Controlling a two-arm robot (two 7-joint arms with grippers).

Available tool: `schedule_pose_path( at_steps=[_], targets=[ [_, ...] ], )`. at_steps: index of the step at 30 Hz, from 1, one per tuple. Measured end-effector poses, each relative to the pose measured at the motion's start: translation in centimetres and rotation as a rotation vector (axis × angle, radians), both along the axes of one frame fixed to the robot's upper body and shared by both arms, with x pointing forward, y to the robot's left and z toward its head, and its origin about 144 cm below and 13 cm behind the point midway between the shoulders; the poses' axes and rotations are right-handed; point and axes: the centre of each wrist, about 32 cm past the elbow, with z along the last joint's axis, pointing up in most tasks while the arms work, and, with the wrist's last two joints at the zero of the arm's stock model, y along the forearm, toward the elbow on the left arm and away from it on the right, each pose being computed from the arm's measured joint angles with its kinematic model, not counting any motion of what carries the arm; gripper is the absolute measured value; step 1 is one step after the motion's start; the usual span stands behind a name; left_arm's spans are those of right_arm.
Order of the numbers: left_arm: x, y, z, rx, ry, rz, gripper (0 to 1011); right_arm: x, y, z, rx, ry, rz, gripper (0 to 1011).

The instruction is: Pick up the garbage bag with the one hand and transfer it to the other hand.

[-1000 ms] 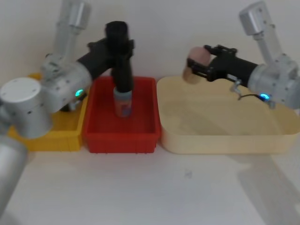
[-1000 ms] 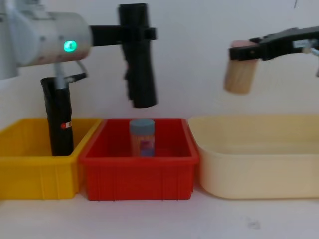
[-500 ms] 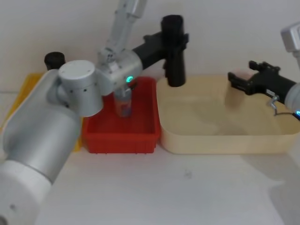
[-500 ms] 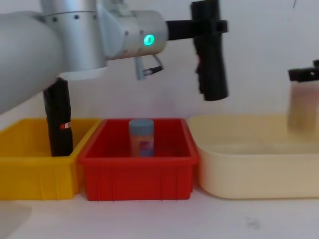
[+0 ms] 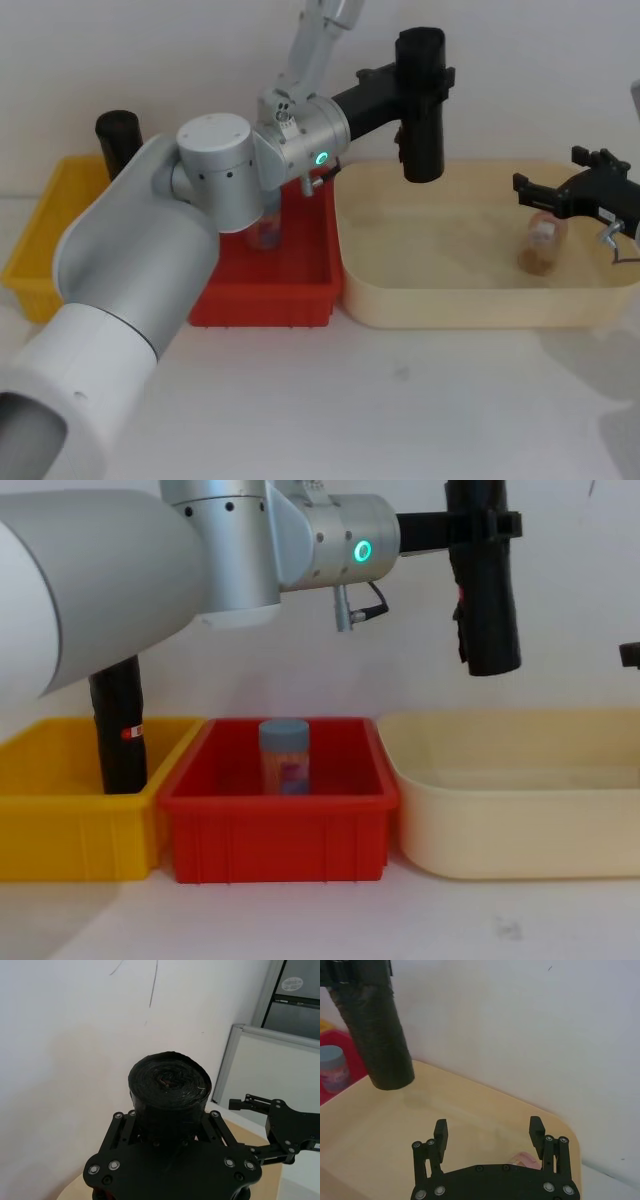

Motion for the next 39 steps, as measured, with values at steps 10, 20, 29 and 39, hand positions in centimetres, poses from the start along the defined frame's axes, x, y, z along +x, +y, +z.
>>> schedule_pose_path(
  at_steps=[10, 20, 29, 39],
  targets=[
    [0.3, -0.9, 0.2, 0.000, 0.002, -0.024, 433, 0.0, 0.4, 0.5, 0.033, 0.004, 0.075, 1001],
    [0.4, -1.3, 0.3, 0.000, 0.002, -0.033, 433, 0.9, 2.0, 1.4, 0.114, 0.011, 0.196, 1001],
    [0.5, -1.5, 0.3, 0.000, 0.002, -0.037, 433, 1.9, 3.5, 1.9, 0.155, 0.024, 0.268, 1001],
    [0.5, -1.6, 0.3, 0.000, 0.003, -0.039, 433, 2.6, 4.6, 2.2, 0.156, 0.026, 0.291, 1000]
  ],
)
